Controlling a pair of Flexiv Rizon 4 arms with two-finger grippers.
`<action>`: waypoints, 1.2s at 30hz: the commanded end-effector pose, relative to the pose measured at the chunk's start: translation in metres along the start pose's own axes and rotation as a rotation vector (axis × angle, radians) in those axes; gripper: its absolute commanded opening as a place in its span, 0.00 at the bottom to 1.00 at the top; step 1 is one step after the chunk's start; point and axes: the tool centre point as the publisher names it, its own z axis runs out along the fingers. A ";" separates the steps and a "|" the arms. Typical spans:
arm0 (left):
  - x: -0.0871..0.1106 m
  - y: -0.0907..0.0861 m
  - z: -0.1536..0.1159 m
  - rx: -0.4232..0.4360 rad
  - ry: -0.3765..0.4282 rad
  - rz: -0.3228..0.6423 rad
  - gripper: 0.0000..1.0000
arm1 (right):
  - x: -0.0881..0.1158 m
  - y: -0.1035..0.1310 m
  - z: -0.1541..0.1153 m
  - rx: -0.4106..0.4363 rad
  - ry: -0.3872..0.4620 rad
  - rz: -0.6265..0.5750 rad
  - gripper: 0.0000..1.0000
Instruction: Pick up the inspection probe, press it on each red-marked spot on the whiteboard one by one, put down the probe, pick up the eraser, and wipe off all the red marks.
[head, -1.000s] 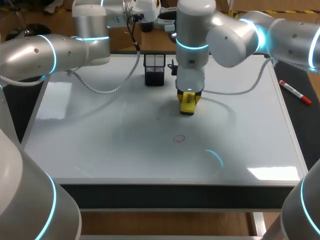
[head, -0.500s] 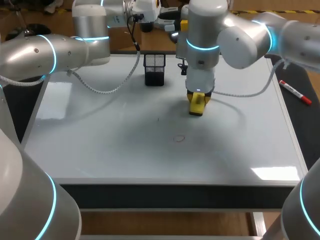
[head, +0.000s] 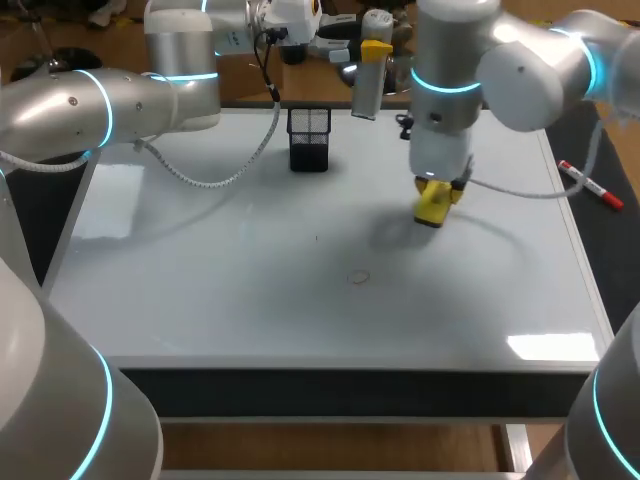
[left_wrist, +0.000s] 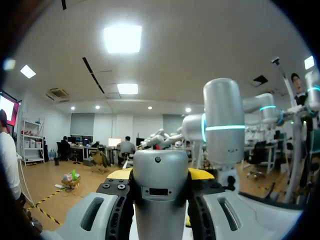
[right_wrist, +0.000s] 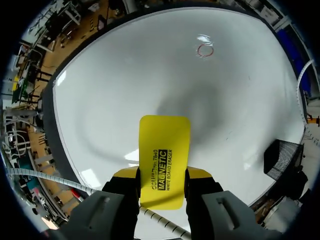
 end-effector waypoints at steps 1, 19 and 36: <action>-0.001 -0.001 0.000 -0.001 0.003 -0.001 0.00 | 0.043 0.004 -0.011 0.015 -0.019 0.043 0.00; -0.001 -0.001 0.000 -0.001 0.003 -0.001 0.00 | 0.114 0.006 -0.001 -0.003 -0.023 0.225 0.00; -0.001 -0.001 0.000 -0.001 0.003 -0.001 0.00 | 0.131 0.001 -0.005 0.003 -0.040 0.247 0.00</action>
